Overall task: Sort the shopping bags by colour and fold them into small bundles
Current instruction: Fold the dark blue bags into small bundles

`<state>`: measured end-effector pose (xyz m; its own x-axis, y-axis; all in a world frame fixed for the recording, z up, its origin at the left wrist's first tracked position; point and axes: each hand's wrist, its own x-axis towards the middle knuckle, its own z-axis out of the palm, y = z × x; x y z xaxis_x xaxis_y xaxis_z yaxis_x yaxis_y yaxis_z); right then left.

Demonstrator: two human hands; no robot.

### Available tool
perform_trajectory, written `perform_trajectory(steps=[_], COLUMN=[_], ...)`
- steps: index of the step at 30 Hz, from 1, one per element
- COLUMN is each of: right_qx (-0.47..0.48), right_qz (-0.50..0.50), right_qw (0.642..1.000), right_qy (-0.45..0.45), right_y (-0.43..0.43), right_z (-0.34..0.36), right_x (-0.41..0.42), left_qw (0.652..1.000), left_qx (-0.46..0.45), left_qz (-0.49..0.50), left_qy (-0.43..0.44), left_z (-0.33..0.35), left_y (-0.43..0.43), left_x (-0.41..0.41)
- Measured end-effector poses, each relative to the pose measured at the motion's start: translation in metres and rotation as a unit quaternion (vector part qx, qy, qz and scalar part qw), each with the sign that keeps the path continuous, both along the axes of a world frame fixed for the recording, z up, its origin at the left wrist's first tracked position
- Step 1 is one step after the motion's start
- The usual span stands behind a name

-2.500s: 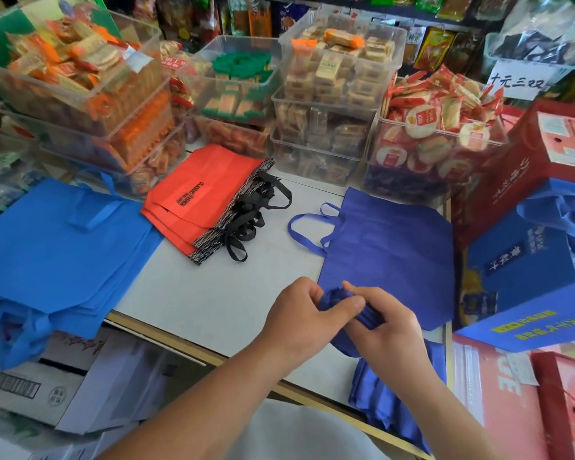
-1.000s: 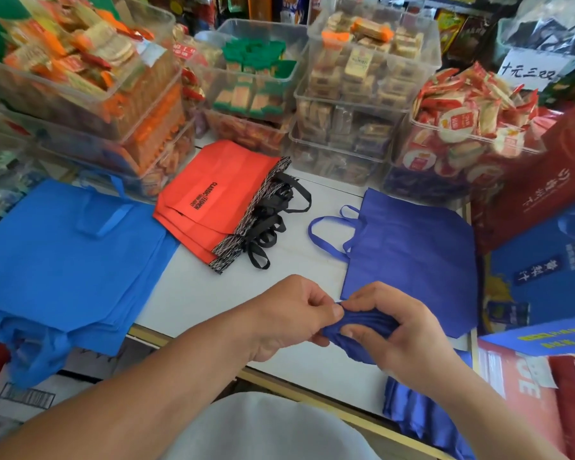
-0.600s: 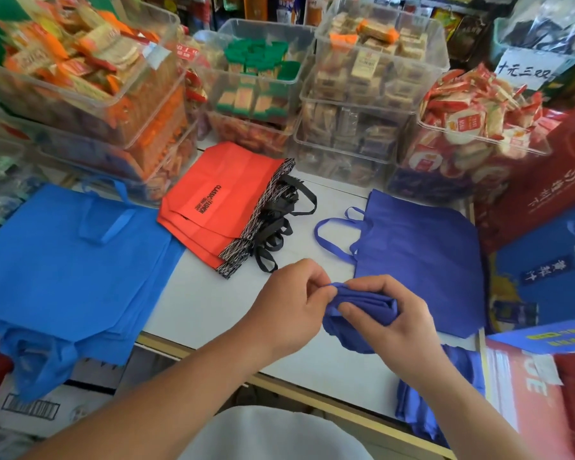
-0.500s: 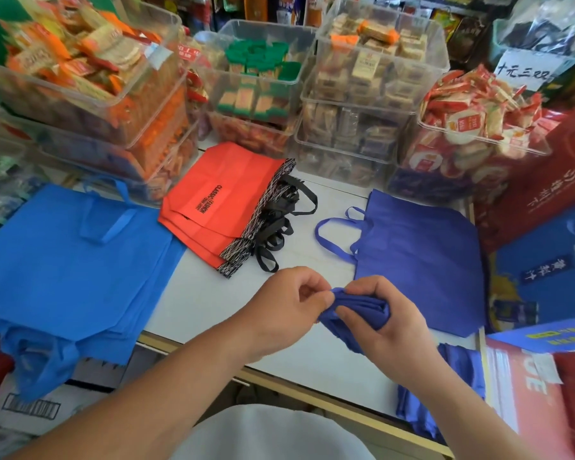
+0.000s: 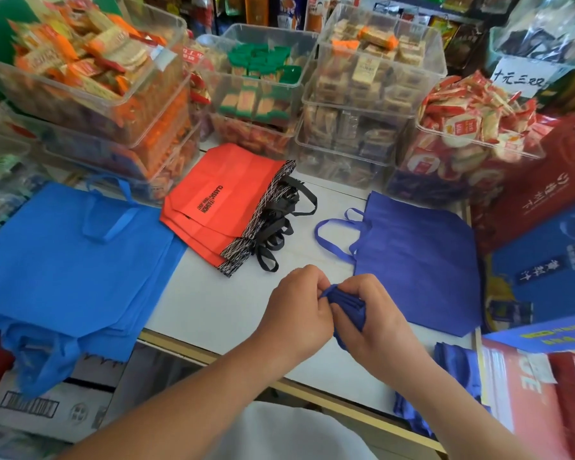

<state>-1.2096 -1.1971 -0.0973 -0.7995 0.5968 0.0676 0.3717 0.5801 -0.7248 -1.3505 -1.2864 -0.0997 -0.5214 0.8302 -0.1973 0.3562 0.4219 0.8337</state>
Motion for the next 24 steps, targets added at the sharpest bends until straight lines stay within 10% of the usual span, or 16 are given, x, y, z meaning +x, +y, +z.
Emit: perform_trajectory(steps=[5,18,24], right_qx=[-0.157,0.02,-0.257], right_qz=[-0.156,-0.115,-0.191], right_qw=[0.972,0.991,0.946], right_qy=[0.08,0.072,0.041], right_y=[0.001,-0.006,-0.002], right_z=[0.001,-0.015,-0.014], right_x=[0.014,0.007,0.01], left_qw=[0.997,0.997,0.996], left_qx=[0.019,0.013,0.048], left_qz=[0.02,0.006,-0.069], left_qy=[-0.068,-0.08,0.029], left_z=[0.0,0.0,-0.015], left_y=[0.004,0.007,0.0], left_x=[-0.013,0.001,-0.014])
